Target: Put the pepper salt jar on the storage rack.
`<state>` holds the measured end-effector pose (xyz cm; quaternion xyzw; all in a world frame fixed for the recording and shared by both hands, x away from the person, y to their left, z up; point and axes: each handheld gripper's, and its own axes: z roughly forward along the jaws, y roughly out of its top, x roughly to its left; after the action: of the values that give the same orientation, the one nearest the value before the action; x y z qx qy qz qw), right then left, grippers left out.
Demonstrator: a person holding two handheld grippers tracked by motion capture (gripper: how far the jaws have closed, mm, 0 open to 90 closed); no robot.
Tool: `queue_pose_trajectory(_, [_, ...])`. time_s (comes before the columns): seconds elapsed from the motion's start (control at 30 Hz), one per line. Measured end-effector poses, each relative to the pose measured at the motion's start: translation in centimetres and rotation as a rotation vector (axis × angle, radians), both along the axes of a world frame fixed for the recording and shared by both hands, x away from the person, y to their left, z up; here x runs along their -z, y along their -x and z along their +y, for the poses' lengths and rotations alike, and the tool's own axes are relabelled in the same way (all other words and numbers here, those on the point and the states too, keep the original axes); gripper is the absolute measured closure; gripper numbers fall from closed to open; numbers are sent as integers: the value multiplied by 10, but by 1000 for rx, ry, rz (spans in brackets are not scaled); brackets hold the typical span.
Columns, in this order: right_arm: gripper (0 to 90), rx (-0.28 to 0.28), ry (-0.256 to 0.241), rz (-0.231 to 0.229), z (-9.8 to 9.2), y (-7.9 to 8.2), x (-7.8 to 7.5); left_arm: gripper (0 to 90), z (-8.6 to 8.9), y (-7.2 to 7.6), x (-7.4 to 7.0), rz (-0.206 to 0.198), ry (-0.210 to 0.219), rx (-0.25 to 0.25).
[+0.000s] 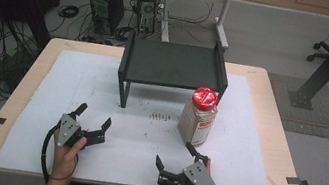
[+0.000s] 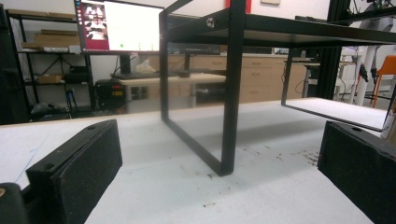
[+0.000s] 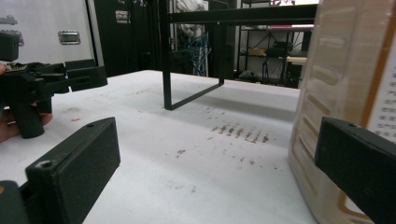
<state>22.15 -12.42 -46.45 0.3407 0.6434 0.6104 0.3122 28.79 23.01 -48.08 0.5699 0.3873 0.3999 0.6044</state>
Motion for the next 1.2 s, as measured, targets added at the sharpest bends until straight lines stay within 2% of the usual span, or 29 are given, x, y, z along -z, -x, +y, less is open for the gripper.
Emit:
queue_pose_trajectory(0.67, [3,75,15,27,-41,-1,-17,2,0,0,0,-2,0,-1])
queue_pose_trajectory(0.9, [4,102,27,27,-54,-7,-22,2,0,0,0,-1,-1,-2])
queue_pose_trajectory(1.2, [5,106,40,22,-62,-17,-32,2,0,0,0,-2,-2,-2])
